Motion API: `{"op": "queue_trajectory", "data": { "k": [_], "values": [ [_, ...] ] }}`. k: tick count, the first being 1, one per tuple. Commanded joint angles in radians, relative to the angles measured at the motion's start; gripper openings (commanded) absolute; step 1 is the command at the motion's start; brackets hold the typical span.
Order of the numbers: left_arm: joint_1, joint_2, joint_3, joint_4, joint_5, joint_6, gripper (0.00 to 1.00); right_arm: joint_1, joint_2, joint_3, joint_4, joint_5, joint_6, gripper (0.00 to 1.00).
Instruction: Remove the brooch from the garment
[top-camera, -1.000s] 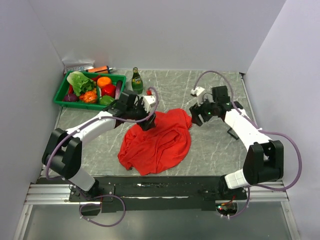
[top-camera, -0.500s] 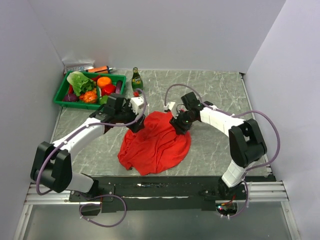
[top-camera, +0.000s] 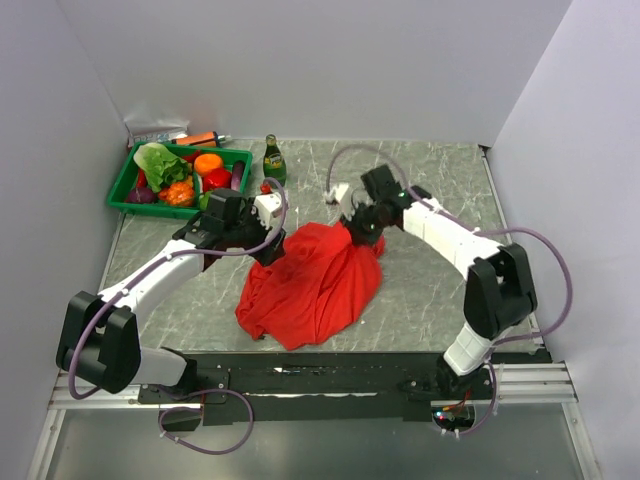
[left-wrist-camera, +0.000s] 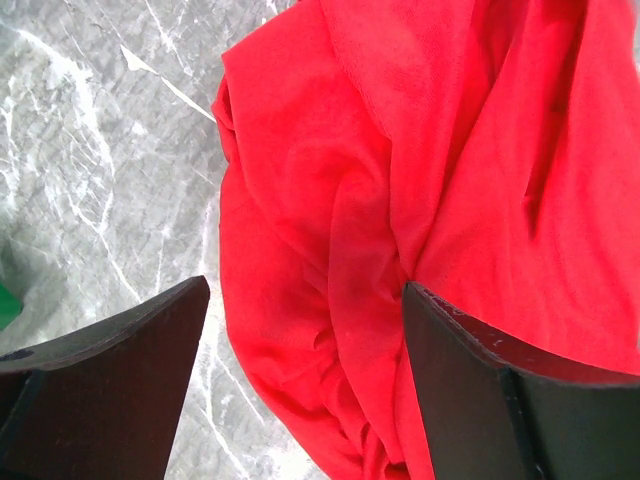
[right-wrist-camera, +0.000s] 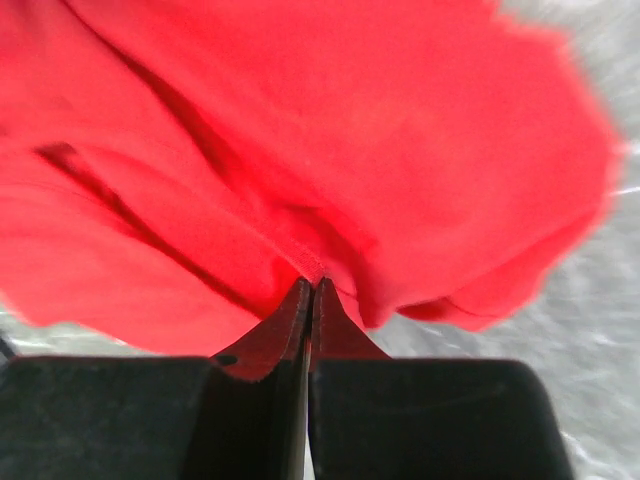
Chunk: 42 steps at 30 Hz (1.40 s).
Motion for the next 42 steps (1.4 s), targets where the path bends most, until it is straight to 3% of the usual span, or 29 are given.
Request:
{"op": "queue_trajectory", "data": {
  "k": [1,6,10,16,20,21,22,25,26,32,35,39,42],
  "values": [
    [0.001,-0.017,0.002,0.015,0.025,0.025,0.84,0.006,-0.165,0.245,-0.020,-0.077,0.050,0.00],
    [0.001,-0.031,0.016,-0.034,0.066,0.086,0.82,0.004,-0.198,0.344,0.021,-0.045,0.079,0.00],
    [-0.002,-0.045,-0.001,-0.040,0.100,0.125,0.82,-0.029,-0.131,0.442,0.057,-0.048,0.180,0.00],
    [-0.041,-0.013,0.054,-0.019,0.092,0.122,0.79,-0.028,0.073,0.633,0.078,-0.078,0.263,0.00],
    [-0.063,-0.020,0.088,0.021,0.016,0.093,0.76,-0.036,0.260,0.730,0.098,-0.034,0.255,0.01],
    [-0.067,-0.034,0.091,0.055,0.011,0.068,0.77,-0.042,0.292,0.753,0.103,-0.004,0.278,0.08],
    [-0.072,-0.042,0.094,0.070,0.008,0.056,0.77,-0.051,0.326,0.807,0.104,-0.002,0.292,0.24],
    [-0.116,-0.030,0.139,0.090,0.012,0.025,0.78,-0.079,0.395,0.875,0.123,0.004,0.330,0.58],
    [-0.141,0.010,0.159,0.084,0.017,0.022,0.78,-0.088,0.392,0.881,0.127,0.001,0.336,0.62],
    [-0.221,0.251,0.320,0.010,0.040,0.050,0.72,-0.183,0.250,0.751,0.153,-0.002,0.387,0.68],
    [-0.297,0.341,0.386,0.010,-0.027,-0.054,0.67,-0.241,0.172,0.593,0.167,-0.005,0.360,0.68],
    [-0.377,0.375,0.380,0.039,-0.138,-0.133,0.62,-0.309,0.119,0.400,0.192,-0.019,0.352,0.68],
    [-0.396,0.389,0.358,0.033,-0.192,-0.148,0.61,-0.341,0.119,0.356,0.160,-0.034,0.359,0.67]
  ]
}}
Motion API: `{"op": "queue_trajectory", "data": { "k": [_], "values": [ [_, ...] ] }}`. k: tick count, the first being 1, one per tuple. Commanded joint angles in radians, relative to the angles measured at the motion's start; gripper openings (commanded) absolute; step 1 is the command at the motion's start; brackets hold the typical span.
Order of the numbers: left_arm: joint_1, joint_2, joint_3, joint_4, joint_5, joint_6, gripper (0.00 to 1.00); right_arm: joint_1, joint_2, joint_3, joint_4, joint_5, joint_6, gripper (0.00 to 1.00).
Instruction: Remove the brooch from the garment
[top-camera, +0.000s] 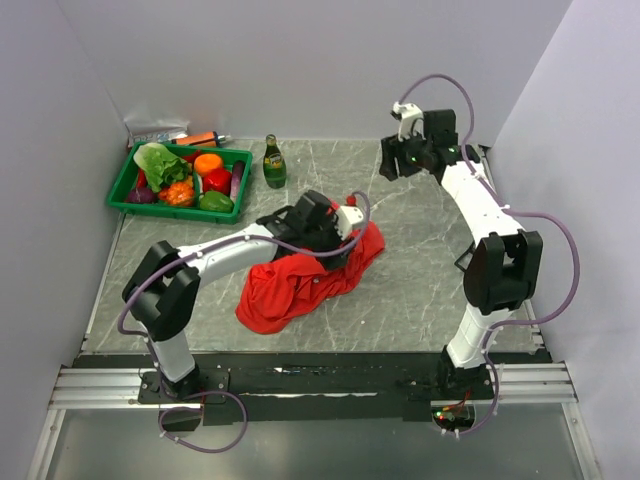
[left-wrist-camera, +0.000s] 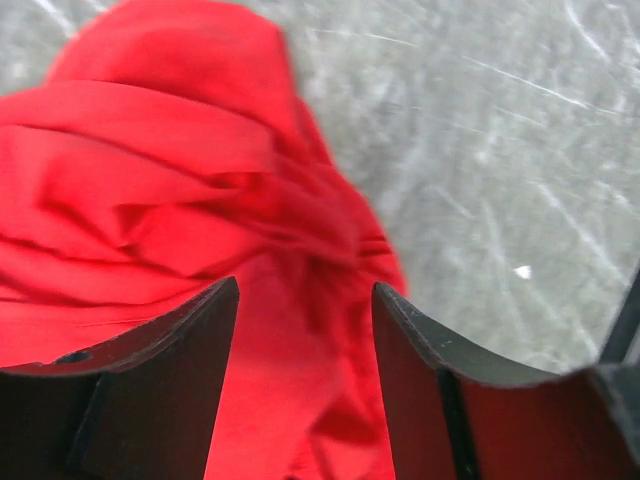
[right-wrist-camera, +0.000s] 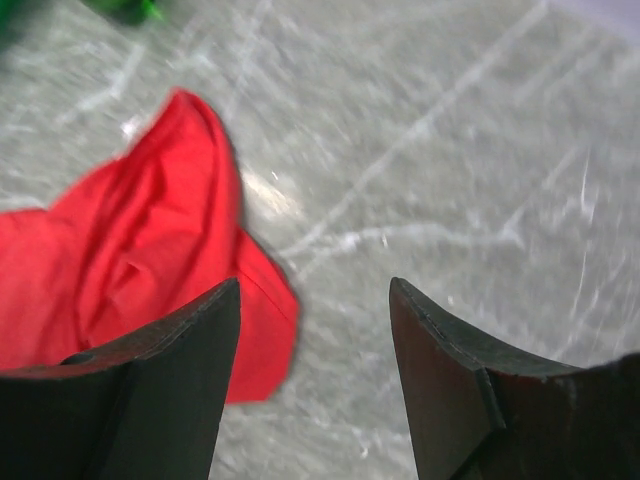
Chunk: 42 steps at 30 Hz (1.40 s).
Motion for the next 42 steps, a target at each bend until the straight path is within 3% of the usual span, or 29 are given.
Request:
{"op": "queue_trajectory", "data": {
  "k": [1,12,18,22,29,33,37,42],
  "values": [
    [-0.030,-0.009,-0.003,0.020,-0.109,-0.073,0.61,-0.026,-0.016,-0.077,0.004,-0.027,0.009,0.67],
    [-0.033,0.045,0.003,-0.003,-0.140,-0.026,0.47,-0.040,-0.044,-0.161,0.060,-0.041,0.025,0.67],
    [-0.044,0.044,-0.013,-0.026,-0.135,-0.027,0.50,-0.043,-0.006,-0.157,0.063,-0.045,-0.004,0.67],
    [-0.044,0.051,-0.013,-0.031,-0.169,0.006,0.36,-0.041,0.065,-0.121,0.008,-0.098,-0.027,0.64],
    [-0.044,0.065,-0.005,-0.036,-0.146,0.034,0.19,-0.032,0.129,-0.100,-0.125,-0.168,-0.109,0.64],
    [-0.042,0.071,-0.002,-0.029,-0.134,0.030,0.18,-0.027,0.134,-0.112,-0.144,-0.176,-0.129,0.64],
    [-0.044,0.082,0.004,-0.028,-0.114,0.017,0.32,-0.021,0.128,-0.126,-0.151,-0.177,-0.137,0.64],
    [-0.047,0.097,0.006,-0.025,-0.134,0.023,0.30,-0.011,0.131,-0.150,-0.150,-0.173,-0.151,0.64]
  ]
}}
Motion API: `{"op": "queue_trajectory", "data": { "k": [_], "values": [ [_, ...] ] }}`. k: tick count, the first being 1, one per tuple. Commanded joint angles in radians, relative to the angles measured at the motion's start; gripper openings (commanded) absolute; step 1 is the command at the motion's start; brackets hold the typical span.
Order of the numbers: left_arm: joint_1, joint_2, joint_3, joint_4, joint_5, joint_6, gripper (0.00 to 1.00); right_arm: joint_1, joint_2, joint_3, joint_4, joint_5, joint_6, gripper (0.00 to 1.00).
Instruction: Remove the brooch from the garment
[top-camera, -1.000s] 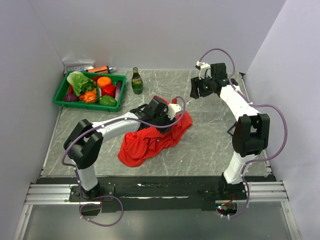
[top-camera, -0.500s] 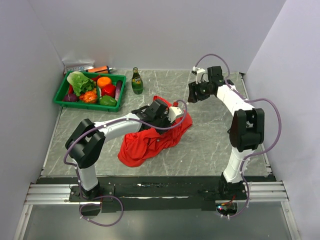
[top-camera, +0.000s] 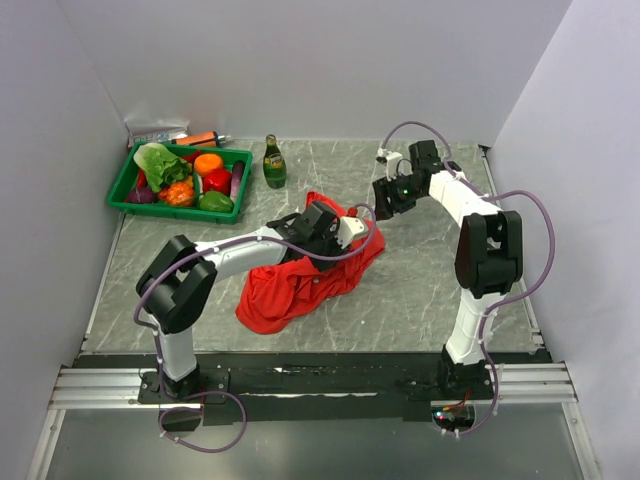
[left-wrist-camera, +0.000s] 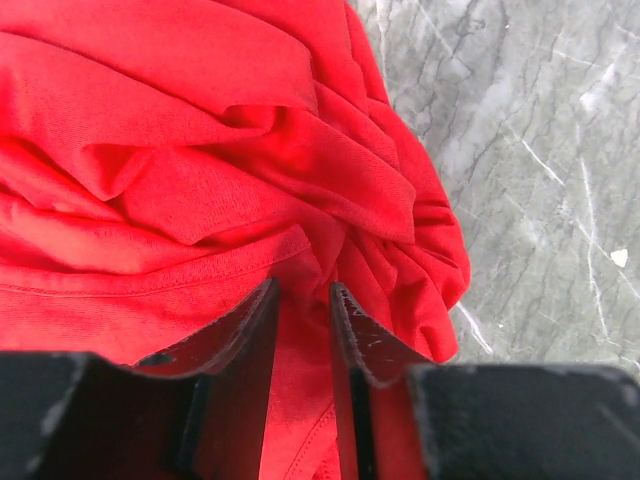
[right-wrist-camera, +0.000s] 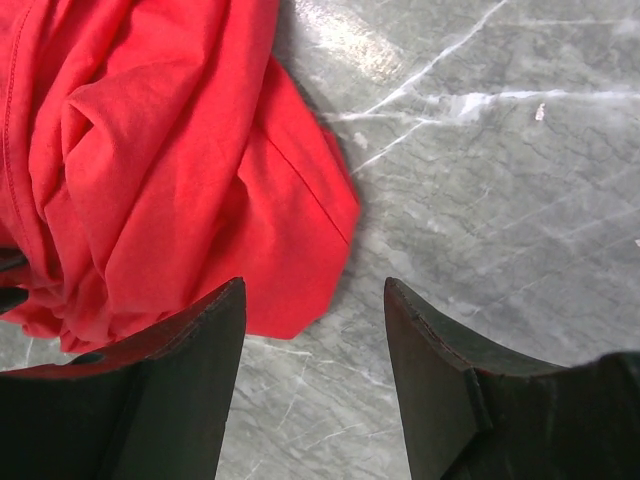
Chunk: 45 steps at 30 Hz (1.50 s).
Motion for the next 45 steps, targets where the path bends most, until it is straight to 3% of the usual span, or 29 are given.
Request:
{"op": "queue_trajectory", "data": {
  "k": [1,3,4,5,9,17,20,22,23,24,30,37,41,45],
  "values": [
    [-0.008,0.017,0.022,0.010,-0.003,0.015,0.23,0.025,-0.012,-0.008,-0.015,-0.011,-0.044,0.64],
    [-0.008,0.015,0.025,0.004,-0.006,0.026,0.15,0.037,-0.006,-0.014,-0.024,0.001,-0.066,0.64],
    [-0.005,0.009,0.033,-0.003,-0.004,0.037,0.04,0.040,-0.001,-0.015,-0.038,0.005,-0.089,0.64],
    [-0.001,0.005,0.036,-0.007,-0.004,0.040,0.01,0.051,0.003,-0.008,-0.049,0.005,-0.103,0.64],
    [0.035,-0.054,0.045,-0.017,-0.029,0.049,0.01,0.083,0.049,0.040,-0.138,0.011,-0.189,0.65],
    [0.190,-0.242,0.053,-0.077,-0.009,0.095,0.01,0.147,0.112,0.080,-0.153,0.212,-0.267,0.66],
    [0.258,-0.304,0.030,-0.083,-0.023,0.112,0.01,0.155,0.141,0.095,-0.146,0.266,-0.272,0.53],
    [0.328,-0.336,0.016,-0.079,-0.035,0.114,0.01,0.158,0.150,0.101,-0.126,0.288,-0.276,0.27],
    [0.356,-0.344,0.016,-0.071,-0.035,0.114,0.01,0.158,0.149,0.110,-0.118,0.300,-0.278,0.08],
    [0.383,-0.350,0.019,-0.068,-0.036,0.115,0.01,0.155,0.131,0.115,-0.107,0.311,-0.281,0.01],
    [0.575,-0.387,0.171,-0.018,-0.052,0.175,0.01,0.088,-0.027,0.260,-0.067,0.291,-0.267,0.00],
    [0.768,-0.394,0.442,0.047,-0.016,0.124,0.01,0.046,-0.127,0.472,-0.089,0.338,-0.275,0.00],
    [0.804,-0.442,0.482,0.042,0.016,0.121,0.01,0.022,-0.216,0.477,-0.092,0.341,-0.255,0.00],
    [0.809,-0.537,0.400,0.007,0.054,0.137,0.01,0.023,-0.389,0.376,-0.081,0.354,-0.256,0.00]
  ]
}}
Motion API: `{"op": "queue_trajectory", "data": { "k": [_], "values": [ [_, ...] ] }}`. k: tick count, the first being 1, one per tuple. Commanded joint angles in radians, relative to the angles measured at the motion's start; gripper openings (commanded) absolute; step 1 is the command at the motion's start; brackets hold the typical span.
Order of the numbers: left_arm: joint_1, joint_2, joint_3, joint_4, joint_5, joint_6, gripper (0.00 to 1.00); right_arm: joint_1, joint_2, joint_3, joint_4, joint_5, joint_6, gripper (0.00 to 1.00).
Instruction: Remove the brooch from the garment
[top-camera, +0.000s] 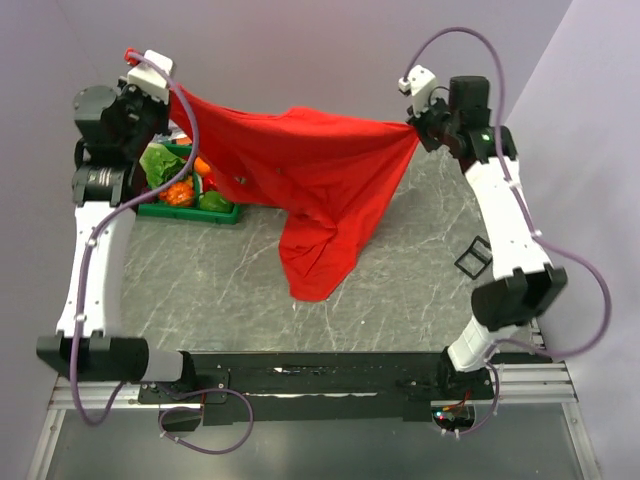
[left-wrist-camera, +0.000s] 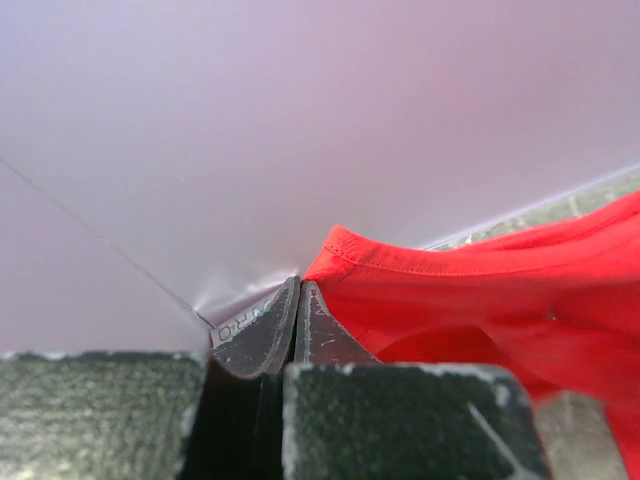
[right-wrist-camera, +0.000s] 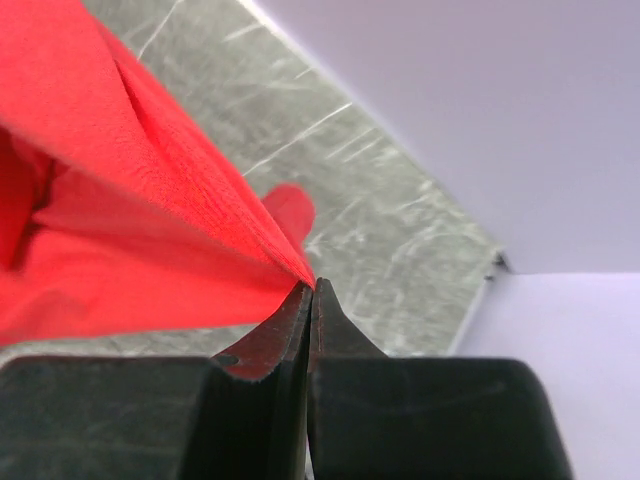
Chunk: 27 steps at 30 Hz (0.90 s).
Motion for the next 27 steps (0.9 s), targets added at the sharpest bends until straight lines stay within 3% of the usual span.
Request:
{"op": "queue_trajectory", "data": {
  "k": [1,5,10,13,14,18,21,24,27],
  "values": [
    [0.024,-0.142,-0.086,-0.011,0.085,0.022,0.01,-0.006,-0.192,-0.128,0.021,0.036,0.018,0.00],
    [0.026,-0.246,-0.214,-0.085,0.119,0.056,0.01,0.011,-0.368,-0.340,0.004,0.039,0.016,0.00],
    [0.027,-0.352,-0.410,-0.200,0.123,0.130,0.01,0.106,-0.558,-0.643,-0.091,-0.076,-0.038,0.00],
    [0.027,-0.363,-0.510,-0.211,0.154,0.117,0.01,0.143,-0.559,-0.672,-0.203,-0.237,-0.032,0.20],
    [0.027,-0.360,-0.528,-0.213,0.169,0.114,0.01,0.144,-0.539,-0.664,-0.206,-0.255,-0.004,0.35],
    [0.027,-0.330,-0.567,-0.200,0.150,0.104,0.01,0.001,-0.461,-0.580,-0.232,-0.357,-0.019,0.48],
    [0.027,-0.304,-0.564,-0.196,0.159,0.101,0.01,-0.056,-0.402,-0.570,-0.267,-0.352,-0.253,0.48],
    [0.030,-0.279,-0.553,-0.185,0.173,0.078,0.01,-0.089,-0.420,-0.715,-0.239,-0.289,-0.465,0.49],
    [0.034,-0.264,-0.555,-0.174,0.174,0.058,0.01,-0.104,-0.485,-0.962,-0.101,-0.239,-0.676,0.48]
  ]
}}
